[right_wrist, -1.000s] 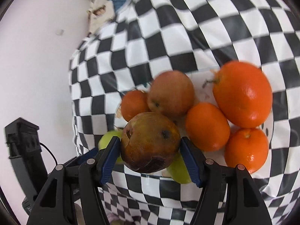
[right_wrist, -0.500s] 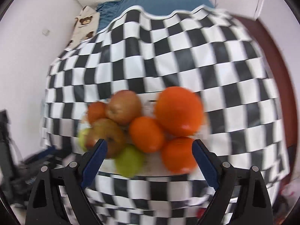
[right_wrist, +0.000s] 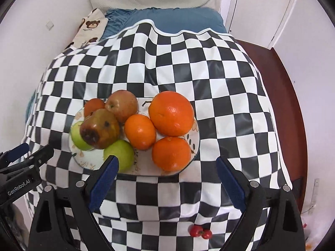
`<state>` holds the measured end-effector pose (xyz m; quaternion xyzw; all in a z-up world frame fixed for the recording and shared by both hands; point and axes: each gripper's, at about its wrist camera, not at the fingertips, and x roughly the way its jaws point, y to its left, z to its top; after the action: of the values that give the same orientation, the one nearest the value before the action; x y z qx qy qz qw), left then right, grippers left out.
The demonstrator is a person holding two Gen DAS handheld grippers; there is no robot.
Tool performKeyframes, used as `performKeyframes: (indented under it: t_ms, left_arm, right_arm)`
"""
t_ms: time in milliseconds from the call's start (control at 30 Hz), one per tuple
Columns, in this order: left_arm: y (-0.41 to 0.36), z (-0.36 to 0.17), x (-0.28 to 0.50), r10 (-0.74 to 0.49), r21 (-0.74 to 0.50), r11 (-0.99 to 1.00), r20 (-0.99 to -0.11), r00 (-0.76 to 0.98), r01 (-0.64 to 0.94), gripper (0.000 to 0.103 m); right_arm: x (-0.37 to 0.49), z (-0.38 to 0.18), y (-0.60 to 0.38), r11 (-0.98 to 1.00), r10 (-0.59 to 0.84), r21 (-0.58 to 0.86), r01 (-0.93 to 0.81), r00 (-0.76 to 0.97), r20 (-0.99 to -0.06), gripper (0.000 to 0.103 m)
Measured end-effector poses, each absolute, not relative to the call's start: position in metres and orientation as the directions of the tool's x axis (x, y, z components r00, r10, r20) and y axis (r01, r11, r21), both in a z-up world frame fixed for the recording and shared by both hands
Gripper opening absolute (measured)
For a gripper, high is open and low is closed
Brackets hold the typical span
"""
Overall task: Organize fruits
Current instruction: 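Lift both tools off the plate and move back from it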
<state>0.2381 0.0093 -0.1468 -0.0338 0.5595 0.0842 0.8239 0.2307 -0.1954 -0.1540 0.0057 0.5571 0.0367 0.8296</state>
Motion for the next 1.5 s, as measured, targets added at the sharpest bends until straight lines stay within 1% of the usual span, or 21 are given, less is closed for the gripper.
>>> performKeyframes:
  t_ms: [133,367,567,700,833,1100,1433,1467,1500]
  left_arm:
    - [-0.001,-0.122,0.223,0.109,0.046,0.986,-0.905,0.410,-0.160,0.083]
    - [-0.012,-0.086,0.185,0.083,0.014,0.989,-0.874,0.478,-0.146,0.083]
    - [-0.024,-0.063,0.150,0.078,0.015,0.992,-0.844,0.530,-0.122,0.083]
    - [-0.031,-0.052,0.131,0.075,0.017,0.994,-0.828,0.556,-0.108,0.083]
    - [-0.035,-0.043,0.115,0.083,0.029,0.994,-0.808,0.583,-0.101,0.083]
    - [-0.037,-0.031,0.093,0.065,0.004,0.995,-0.791,0.608,-0.102,0.083]
    - [-0.046,-0.032,0.085,0.058,-0.001,0.995,-0.793,0.606,-0.096,0.083]
    - [-0.047,-0.035,0.087,0.055,-0.004,0.995,-0.798,0.600,-0.096,0.084]
    - [-0.049,-0.041,0.089,0.042,-0.015,0.996,-0.806,0.590,-0.092,0.094]
  right_arm:
    - [0.209,-0.132,-0.199,0.997,0.068,0.053,-0.047,0.420,-0.905,0.096]
    - [0.164,-0.089,-0.214,0.999,0.052,0.046,-0.025,0.502,-0.863,0.096]
    - [0.124,-0.060,-0.218,0.999,0.038,0.027,-0.028,0.557,-0.830,0.096]
    - [0.103,-0.047,-0.220,0.999,0.051,0.043,-0.028,0.578,-0.815,0.096]
    - [0.082,-0.032,-0.220,0.999,0.050,0.039,-0.031,0.608,-0.793,0.096]
    - [0.049,-0.016,-0.217,0.999,0.054,0.040,-0.037,0.639,-0.767,0.096]
    - [0.032,-0.008,-0.227,0.994,0.092,0.102,-0.022,0.663,-0.743,0.096]
    - [0.033,-0.011,-0.230,0.993,0.103,0.118,-0.022,0.659,-0.745,0.096]
    - [0.035,-0.016,-0.234,0.991,0.113,0.132,-0.020,0.652,-0.750,0.096]
